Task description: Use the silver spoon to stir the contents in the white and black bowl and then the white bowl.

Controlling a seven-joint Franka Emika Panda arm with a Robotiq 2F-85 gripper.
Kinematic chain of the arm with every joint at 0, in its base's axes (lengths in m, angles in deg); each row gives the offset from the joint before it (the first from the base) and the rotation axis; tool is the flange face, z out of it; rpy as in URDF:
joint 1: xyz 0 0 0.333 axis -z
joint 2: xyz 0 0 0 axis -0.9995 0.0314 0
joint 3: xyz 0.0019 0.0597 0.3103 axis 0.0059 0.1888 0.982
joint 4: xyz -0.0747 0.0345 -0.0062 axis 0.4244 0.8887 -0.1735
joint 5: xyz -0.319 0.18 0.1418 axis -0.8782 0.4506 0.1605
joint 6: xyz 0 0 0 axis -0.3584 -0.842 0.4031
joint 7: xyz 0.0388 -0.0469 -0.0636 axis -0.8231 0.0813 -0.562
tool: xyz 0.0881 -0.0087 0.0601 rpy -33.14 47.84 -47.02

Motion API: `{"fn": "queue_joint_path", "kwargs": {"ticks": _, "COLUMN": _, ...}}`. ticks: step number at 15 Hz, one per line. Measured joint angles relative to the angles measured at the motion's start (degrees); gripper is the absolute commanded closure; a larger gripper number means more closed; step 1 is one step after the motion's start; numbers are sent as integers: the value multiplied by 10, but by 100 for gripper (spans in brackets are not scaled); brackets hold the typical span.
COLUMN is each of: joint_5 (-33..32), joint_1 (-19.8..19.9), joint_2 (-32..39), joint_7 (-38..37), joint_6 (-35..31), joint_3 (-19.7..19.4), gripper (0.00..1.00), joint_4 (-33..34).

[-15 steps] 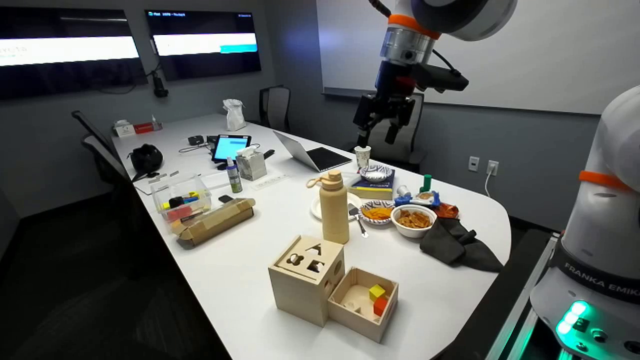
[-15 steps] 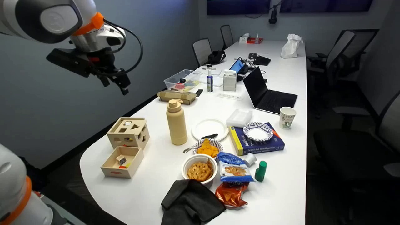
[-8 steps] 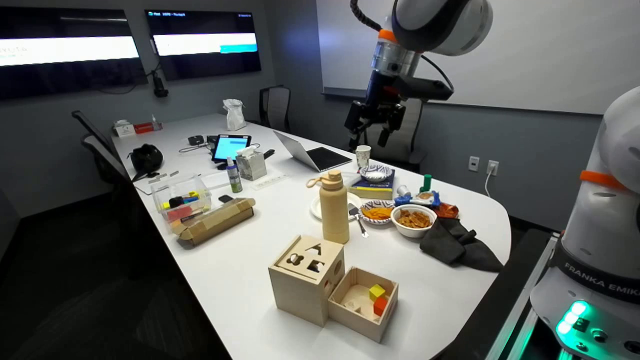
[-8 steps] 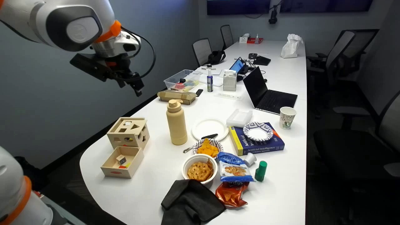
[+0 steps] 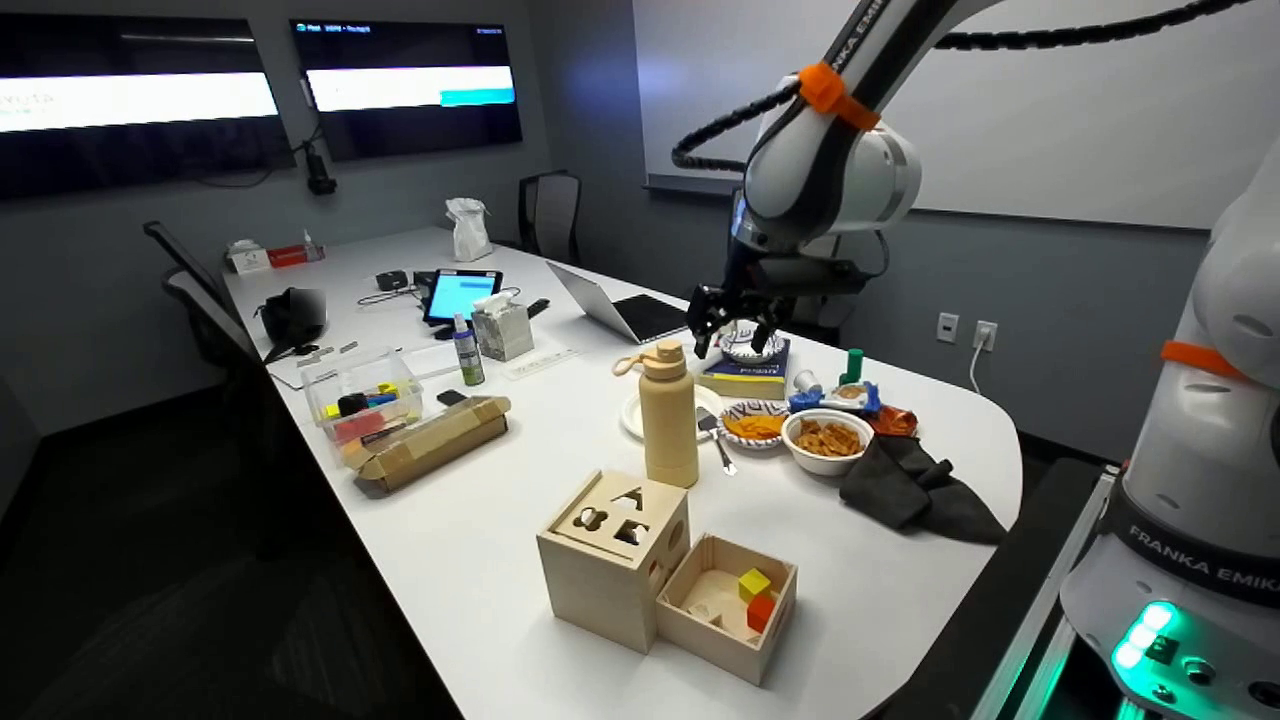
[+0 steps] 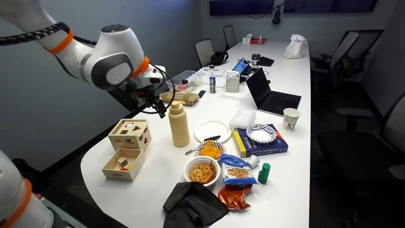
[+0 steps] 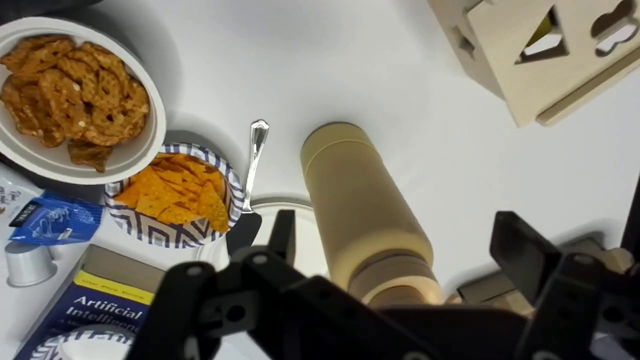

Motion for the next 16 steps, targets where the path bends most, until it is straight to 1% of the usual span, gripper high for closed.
{"fn": "queue_joint_path", "kwargs": {"ticks": 2, "joint_5": 7, "joint_1": 1, "joint_2": 53, "joint_7": -8, "joint_6": -56, "joint_3": -6, "gripper": 0, "joint_4": 8}}
{"fn": "queue_joint_path", "kwargs": {"ticks": 5, "joint_5": 27, "joint_1": 1, "joint_2": 121, "joint_7": -9, "joint_6": -93, "joint_3": -11, "gripper": 0, "joint_4": 38}}
{"fn": "queue_joint_path", "kwargs": {"ticks": 9, "joint_5": 28, "joint_1": 8, "joint_2": 212, "joint_7": -13, "joint_6": -98, "joint_3": -18, "gripper": 0, "joint_4": 94}}
{"fn": "queue_joint_path", "kwargs": {"ticks": 12, "joint_5": 28, "joint_1": 21, "joint_2": 277, "joint_7": -16, "joint_6": -98, "joint_3": -23, "gripper": 0, "joint_4": 140}}
{"fn": "queue_joint_path", "kwargs": {"ticks": 16, "joint_5": 28, "joint_1": 41, "joint_2": 344, "joint_7": -20, "joint_6": -98, "joint_3": -25, "gripper": 0, "joint_4": 192}}
